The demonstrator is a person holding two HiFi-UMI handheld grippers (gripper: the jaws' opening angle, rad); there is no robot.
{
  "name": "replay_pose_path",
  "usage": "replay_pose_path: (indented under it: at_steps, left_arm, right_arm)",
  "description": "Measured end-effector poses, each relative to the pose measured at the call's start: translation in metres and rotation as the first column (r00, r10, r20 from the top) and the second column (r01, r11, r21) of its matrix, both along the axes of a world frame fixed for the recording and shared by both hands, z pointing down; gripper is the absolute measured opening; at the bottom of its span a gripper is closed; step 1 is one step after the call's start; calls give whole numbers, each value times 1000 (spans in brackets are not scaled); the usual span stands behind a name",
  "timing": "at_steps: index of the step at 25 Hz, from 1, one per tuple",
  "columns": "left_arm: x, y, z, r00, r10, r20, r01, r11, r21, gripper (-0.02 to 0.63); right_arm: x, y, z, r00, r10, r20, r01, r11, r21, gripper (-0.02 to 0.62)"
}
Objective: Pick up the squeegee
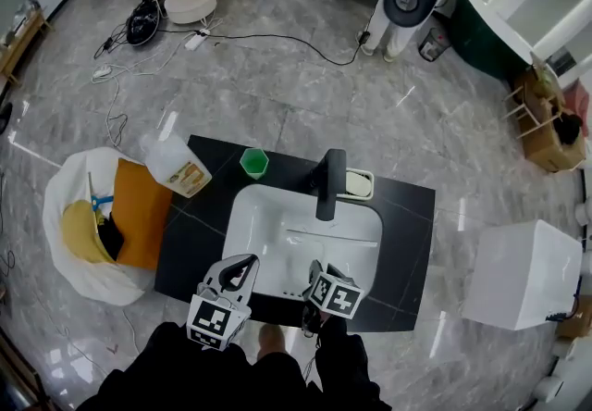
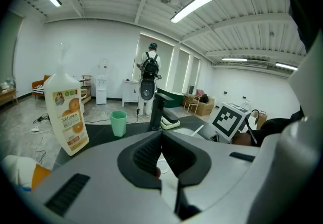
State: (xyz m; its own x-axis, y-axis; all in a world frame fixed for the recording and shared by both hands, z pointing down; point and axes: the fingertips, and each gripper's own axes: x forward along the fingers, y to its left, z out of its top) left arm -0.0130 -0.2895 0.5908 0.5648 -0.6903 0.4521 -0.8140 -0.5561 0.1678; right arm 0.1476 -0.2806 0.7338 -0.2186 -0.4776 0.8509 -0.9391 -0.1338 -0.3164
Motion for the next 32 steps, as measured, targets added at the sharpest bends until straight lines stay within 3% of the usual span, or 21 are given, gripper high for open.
replay_pose_path:
  at_steps: [8,15,25,32]
  left_arm:
    - [-9,28,-41,1000,11,-20,-10,996,86,23]
    - [-12,66,-81,998,52,-31,-47,985,165,23]
    - [-24,125,-134,995,89,-49,-74,965,251,23]
    - [-38,158,-159,993,105,-51,-85,953,291,23]
  right_arm:
    - [-2,17,-62,1000,25,-18,-22,991,128,95]
    - [-7,47,-130,999,43,-14,-38,965,260,95]
    - [-19,111,-212,997,64,-33,-44,902,429,97]
    - [-35,152,-258,996,74,-53,-33,836,548,97]
